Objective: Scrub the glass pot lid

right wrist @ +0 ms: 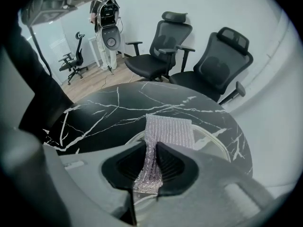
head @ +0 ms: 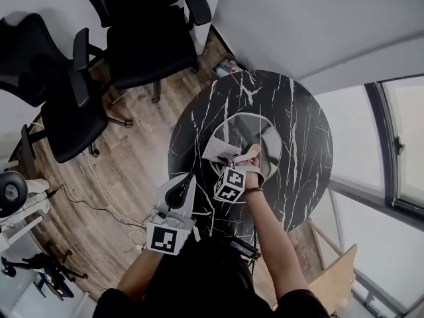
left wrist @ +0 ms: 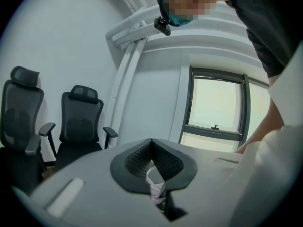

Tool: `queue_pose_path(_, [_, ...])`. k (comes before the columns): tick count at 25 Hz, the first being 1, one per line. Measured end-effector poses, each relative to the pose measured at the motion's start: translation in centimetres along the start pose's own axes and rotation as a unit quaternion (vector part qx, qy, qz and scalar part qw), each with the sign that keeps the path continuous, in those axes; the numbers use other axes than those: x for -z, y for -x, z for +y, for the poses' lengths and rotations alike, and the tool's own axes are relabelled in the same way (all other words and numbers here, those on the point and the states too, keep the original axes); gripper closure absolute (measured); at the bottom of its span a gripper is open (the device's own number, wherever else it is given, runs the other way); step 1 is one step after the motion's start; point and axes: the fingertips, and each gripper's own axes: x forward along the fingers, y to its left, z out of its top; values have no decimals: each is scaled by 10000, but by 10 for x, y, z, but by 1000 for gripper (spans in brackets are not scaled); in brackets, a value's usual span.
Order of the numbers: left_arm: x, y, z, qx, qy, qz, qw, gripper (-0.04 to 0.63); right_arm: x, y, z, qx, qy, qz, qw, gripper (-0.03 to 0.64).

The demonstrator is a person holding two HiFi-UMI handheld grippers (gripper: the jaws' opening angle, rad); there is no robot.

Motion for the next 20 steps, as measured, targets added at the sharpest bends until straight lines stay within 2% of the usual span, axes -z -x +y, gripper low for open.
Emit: queue_pose_path(20, [-7, 29, -34, 12, -153, -73, 9999, 592, 32, 12, 66, -106, -561, -137, 9983, 545])
